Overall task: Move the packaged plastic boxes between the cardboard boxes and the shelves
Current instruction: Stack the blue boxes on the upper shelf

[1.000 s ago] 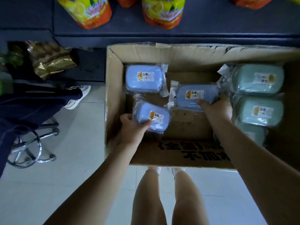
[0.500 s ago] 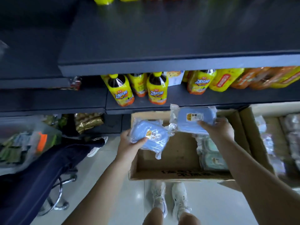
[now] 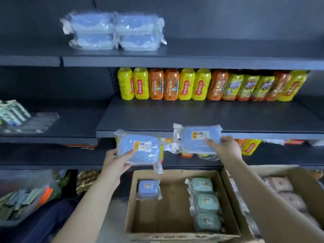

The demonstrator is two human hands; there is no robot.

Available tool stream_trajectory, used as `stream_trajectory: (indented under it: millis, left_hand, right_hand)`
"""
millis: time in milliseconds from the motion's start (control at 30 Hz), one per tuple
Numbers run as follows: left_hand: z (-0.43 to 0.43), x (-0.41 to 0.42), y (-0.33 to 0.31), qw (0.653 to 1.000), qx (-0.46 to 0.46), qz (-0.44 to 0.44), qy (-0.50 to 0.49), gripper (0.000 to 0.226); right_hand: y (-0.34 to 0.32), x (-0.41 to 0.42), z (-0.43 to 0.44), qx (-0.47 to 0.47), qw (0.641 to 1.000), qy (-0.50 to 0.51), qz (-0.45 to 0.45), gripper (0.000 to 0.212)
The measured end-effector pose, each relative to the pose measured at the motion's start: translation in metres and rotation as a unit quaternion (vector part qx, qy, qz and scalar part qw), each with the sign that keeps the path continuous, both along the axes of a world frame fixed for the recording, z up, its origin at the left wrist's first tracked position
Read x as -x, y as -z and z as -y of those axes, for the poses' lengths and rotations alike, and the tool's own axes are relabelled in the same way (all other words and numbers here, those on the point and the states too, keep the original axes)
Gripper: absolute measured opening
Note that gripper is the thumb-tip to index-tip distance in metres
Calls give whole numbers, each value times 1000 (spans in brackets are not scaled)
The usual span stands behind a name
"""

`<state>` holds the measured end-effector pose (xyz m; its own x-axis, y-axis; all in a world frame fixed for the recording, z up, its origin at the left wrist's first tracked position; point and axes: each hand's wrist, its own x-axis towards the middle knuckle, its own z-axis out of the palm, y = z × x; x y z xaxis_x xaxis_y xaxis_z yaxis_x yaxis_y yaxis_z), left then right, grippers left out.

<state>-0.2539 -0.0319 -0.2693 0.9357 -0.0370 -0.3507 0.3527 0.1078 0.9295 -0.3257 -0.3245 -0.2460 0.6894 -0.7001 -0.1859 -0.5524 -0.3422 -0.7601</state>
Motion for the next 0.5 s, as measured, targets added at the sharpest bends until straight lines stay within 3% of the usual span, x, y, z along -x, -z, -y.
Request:
stream_trajectory:
  millis: [67, 200, 367, 500]
  left_hand:
    - [-2, 11, -30, 999, 7, 35, -9, 20]
    - [-12, 25, -88, 995, 22, 86, -40, 43]
    - [-28, 33, -148, 985, 29, 161, -64, 21]
    - [-40, 23, -189, 974, 38, 205, -84, 27]
  right_hand:
    - [-30, 12, -1, 8, 999, -11, 37, 66]
    - [-85, 26, -9, 6, 995, -27, 99, 71]
    - [-145, 32, -29, -7, 987, -29, 159, 64]
    - [-186, 21, -43, 16, 983, -38, 179, 51]
